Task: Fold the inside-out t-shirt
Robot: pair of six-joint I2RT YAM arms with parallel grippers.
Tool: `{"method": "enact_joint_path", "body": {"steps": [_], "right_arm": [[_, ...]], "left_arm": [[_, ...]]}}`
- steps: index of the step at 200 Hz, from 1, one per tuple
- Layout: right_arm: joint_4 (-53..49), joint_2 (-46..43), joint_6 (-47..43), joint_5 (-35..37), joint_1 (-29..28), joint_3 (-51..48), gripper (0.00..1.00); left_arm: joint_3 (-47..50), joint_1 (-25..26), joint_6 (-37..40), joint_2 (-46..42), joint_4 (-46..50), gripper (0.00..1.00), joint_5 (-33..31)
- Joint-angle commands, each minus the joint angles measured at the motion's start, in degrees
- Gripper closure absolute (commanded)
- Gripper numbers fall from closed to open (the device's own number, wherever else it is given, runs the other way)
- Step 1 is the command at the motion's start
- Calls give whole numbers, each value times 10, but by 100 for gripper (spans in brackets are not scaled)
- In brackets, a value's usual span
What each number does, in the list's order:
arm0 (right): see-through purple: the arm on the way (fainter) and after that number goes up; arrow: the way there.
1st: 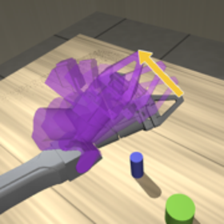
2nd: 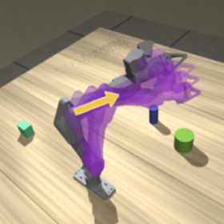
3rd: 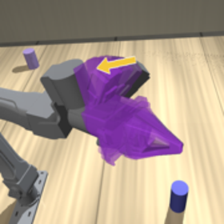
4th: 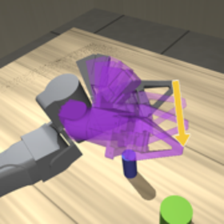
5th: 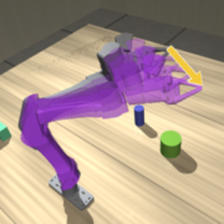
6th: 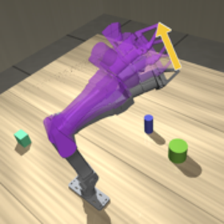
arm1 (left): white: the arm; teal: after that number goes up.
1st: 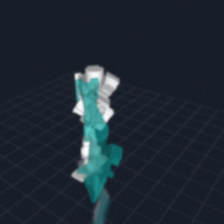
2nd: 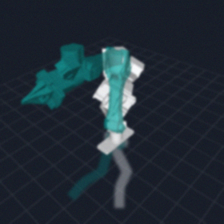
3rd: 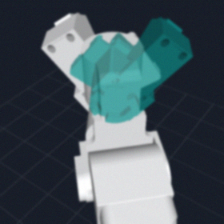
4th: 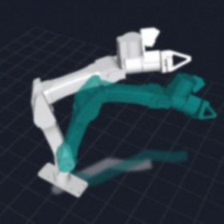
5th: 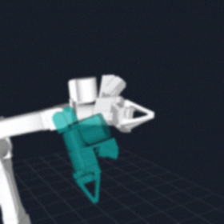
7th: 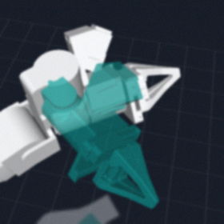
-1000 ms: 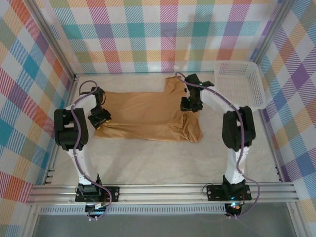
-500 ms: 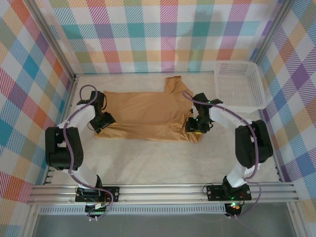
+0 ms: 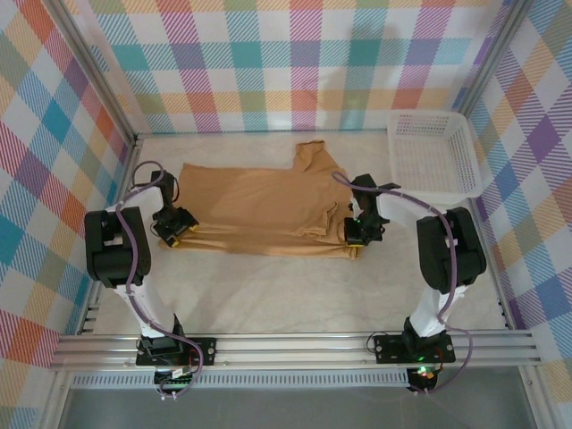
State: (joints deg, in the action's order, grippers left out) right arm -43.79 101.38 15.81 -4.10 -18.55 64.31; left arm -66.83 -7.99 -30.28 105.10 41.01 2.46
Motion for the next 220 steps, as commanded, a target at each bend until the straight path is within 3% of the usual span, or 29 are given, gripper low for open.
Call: {"method": "enact_joint_path", "body": {"steps": [1, 43, 57, 68, 85, 101, 123, 145, 220], "right_arm": [[-58, -13, -11, 16, 13, 9, 100], [-93, -3, -12, -10, 12, 21, 100], [-93, -17, -2, -32, 6, 30, 92], [-97, -29, 10, -36, -6, 45, 78], [-105, -45, 35, -16, -33, 70, 66], [-111, -52, 55, 15, -59, 89, 61], [-94, -42, 76, 31, -85, 102, 60], [-63, -9, 88, 8, -88, 106, 62], [-7, 87, 101, 10, -88, 135, 63]], "left_arm": [[2, -6, 15, 31, 38, 41, -48], [54, 29, 4, -55, 50, 41, -32], [50, 51, 1, -89, 65, 39, -41], [33, 60, 2, -105, 82, 37, -47], [-2, 66, 5, -121, 108, 35, -66], [-32, 69, 6, -135, 131, 35, -89], [-48, 85, 6, -163, 142, 34, -107], [-30, 92, 4, -186, 119, 33, -83], [-7, 93, 3, -178, 103, 33, -66]]}}
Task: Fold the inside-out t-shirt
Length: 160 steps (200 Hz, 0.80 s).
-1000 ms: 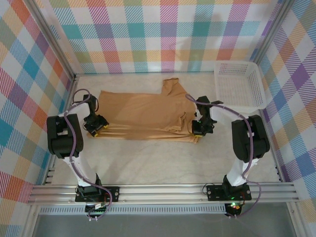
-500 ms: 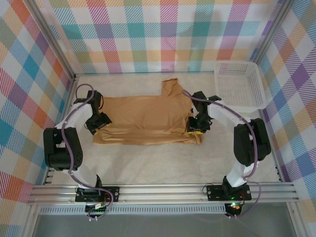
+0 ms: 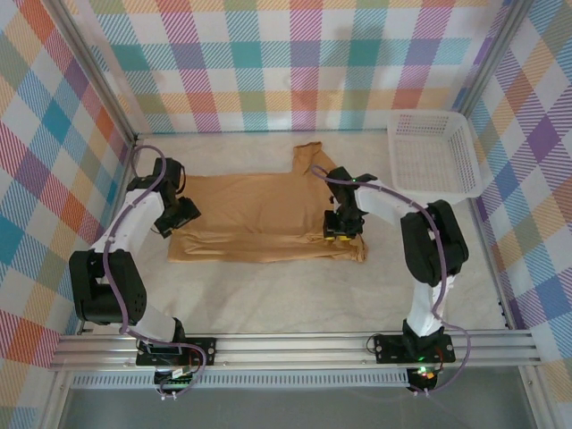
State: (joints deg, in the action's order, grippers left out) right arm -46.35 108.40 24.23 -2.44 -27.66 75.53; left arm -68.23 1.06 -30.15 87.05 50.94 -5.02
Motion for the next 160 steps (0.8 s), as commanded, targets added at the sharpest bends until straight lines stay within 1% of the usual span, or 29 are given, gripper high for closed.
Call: {"method": "enact_joint_path", "body": {"steps": [1, 12, 17, 46, 63, 83, 93, 114, 133, 158, 160], "right_arm": [[19, 17, 17, -6, 3, 23, 63], [22, 25, 19, -8, 3, 26, 63], [22, 27, 20, -9, 3, 29, 65], [2, 31, 20, -7, 3, 47, 87], [-24, 25, 15, 1, 2, 64, 93], [-50, 17, 9, 7, 0, 85, 97], [-57, 16, 7, 5, -3, 95, 100], [-49, 24, 5, 7, -5, 118, 100], [-38, 55, -8, 9, -5, 162, 100], [-69, 144, -31, 20, -6, 269, 100], [-74, 152, -33, 20, -8, 279, 99]], "left_arm": [[7, 3, 2, 3, 4, 33, 9], [6, 3, 2, 3, 5, 33, 8], [4, 3, 2, 3, 6, 33, 8], [4, 4, 2, 1, 6, 34, 9], [4, 4, 2, 2, 7, 34, 7], [3, 4, 1, 4, 6, 34, 8], [1, 5, 1, 6, 7, 34, 8], [-1, 7, 0, 11, 6, 34, 8], [-2, 10, 1, 15, 6, 34, 6], [3, 16, -1, 19, 7, 34, -4], [3, 16, -1, 19, 7, 34, -5]]}}
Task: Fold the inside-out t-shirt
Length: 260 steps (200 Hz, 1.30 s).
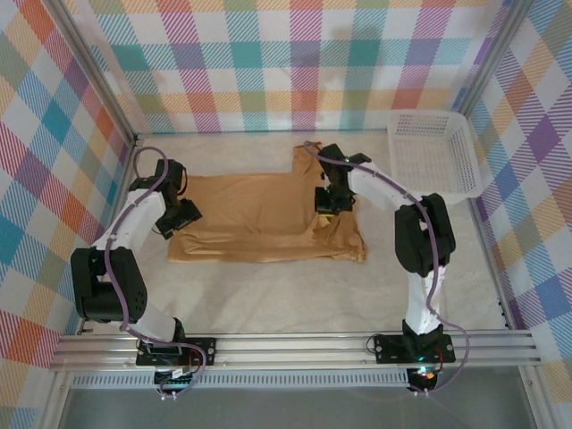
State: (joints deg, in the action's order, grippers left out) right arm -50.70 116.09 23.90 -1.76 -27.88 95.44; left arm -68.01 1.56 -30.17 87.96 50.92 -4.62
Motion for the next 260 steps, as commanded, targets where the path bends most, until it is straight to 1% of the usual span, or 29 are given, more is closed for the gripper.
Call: {"method": "enact_joint_path", "body": {"steps": [1, 11, 21, 30, 39, 51, 73, 91, 105, 130, 138, 152, 162, 168, 183, 195, 208, 213, 237, 260], "right_arm": [[-33, 79, -30, 14, -5, 86, 98], [-53, 117, -36, 16, -6, 134, 88], [-73, 145, -40, 17, -7, 173, 72], [-90, 153, -40, 21, -8, 193, 70], [-89, 139, -40, 29, -9, 184, 69], [-67, 95, -36, 35, -11, 136, 61], [-15, 10, -32, 34, -11, 28, 59], [29, -29, -32, 16, -10, -36, 59], [62, -28, -32, 0, -9, -59, 59], [117, 30, -23, -20, 4, -42, 60], [123, 54, -18, -31, 11, -23, 62], [105, 97, -6, -40, 19, 29, 65], [105, 105, -2, -42, 20, 52, 66], [113, 102, -2, -39, 20, 61, 65], [140, 92, -6, -14, 23, 83, 57], [156, 97, -11, 15, 30, 115, 54], [170, 118, -13, 51, 41, 157, 42], [171, 130, -13, 64, 46, 180, 39], [152, 219, -6, 104, 74, 320, 36], [114, 329, 15, 91, 100, 488, 35]], "left_arm": [[1, 11, -2, 10, 7, 34, -10], [6, 14, -5, 11, 3, 34, -8], [12, 18, -8, 11, -4, 34, -7], [14, 22, -11, 13, -8, 34, -5], [13, 25, -11, 17, -9, 34, -2], [11, 27, -11, 23, -9, 34, -2], [11, 28, -14, 30, -18, 34, 9], [12, 29, -15, 38, -32, 34, 29], [7, 29, -17, 44, -44, 34, 34], [-37, 23, -16, 68, -52, 33, 19], [-60, 19, -18, 82, -53, 32, 19], [-98, 8, -22, 104, -65, 31, 30], [-124, 1, -27, 123, -82, 29, 37], [-139, -3, -27, 133, -94, 27, 37], [-176, -13, -27, 171, -122, 23, 27], [-213, -20, -22, 208, -136, 22, 14], [-268, -26, -16, 258, -128, 22, 2], [-293, -27, -14, 278, -118, 22, -4], [-416, -29, 5, 378, -70, 26, -22], [-502, -35, 14, 459, -35, 28, -25]]}}
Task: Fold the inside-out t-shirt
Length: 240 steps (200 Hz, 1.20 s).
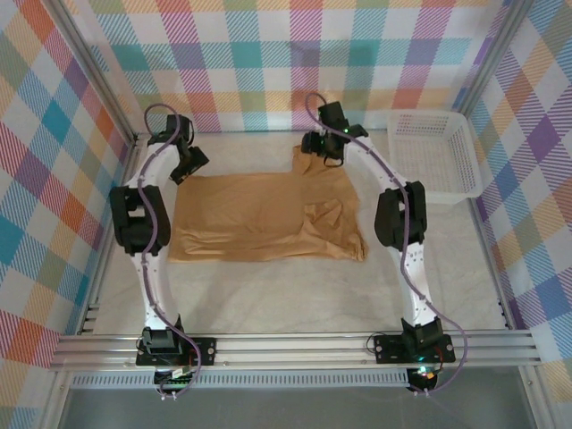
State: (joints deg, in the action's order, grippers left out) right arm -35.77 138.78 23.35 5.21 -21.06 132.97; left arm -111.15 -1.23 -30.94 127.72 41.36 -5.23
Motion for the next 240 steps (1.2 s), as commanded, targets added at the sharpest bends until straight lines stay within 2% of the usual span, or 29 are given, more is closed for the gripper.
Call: {"method": "enact_joint_path", "body": {"steps": [1, 20, 50, 78, 163, 175, 188, 217, 226, 240], "right_arm": [[-36, 106, 22, 20, 34, 119, 35], [-17, 167, 56, -15, 54, 186, 36], [93, 194, 116, -91, 73, 163, 37], [137, 218, 153, -138, 72, 174, 38], [171, 286, 208, -131, 44, 229, 49], [170, 290, 212, -126, 43, 231, 57], [169, 291, 215, -120, 43, 231, 71], [161, 278, 208, -104, 44, 232, 100], [158, 268, 204, -100, 44, 232, 100], [155, 251, 190, -97, 47, 231, 100]], "left_arm": [[-75, -7, 22, 65, 62, 27, -19], [-121, -16, 23, 102, 78, 28, -14], [-146, -29, 26, 123, 70, 26, -9], [-157, -37, 31, 141, 60, 25, 10], [-229, -47, 39, 227, 101, 24, 35], [-230, -47, 38, 232, 105, 27, 37], [-230, -48, 38, 234, 108, 31, 38], [-231, -50, 36, 231, 112, 49, 50], [-231, -51, 34, 229, 111, 55, 52], [-231, -51, 32, 222, 109, 69, 56]]}}
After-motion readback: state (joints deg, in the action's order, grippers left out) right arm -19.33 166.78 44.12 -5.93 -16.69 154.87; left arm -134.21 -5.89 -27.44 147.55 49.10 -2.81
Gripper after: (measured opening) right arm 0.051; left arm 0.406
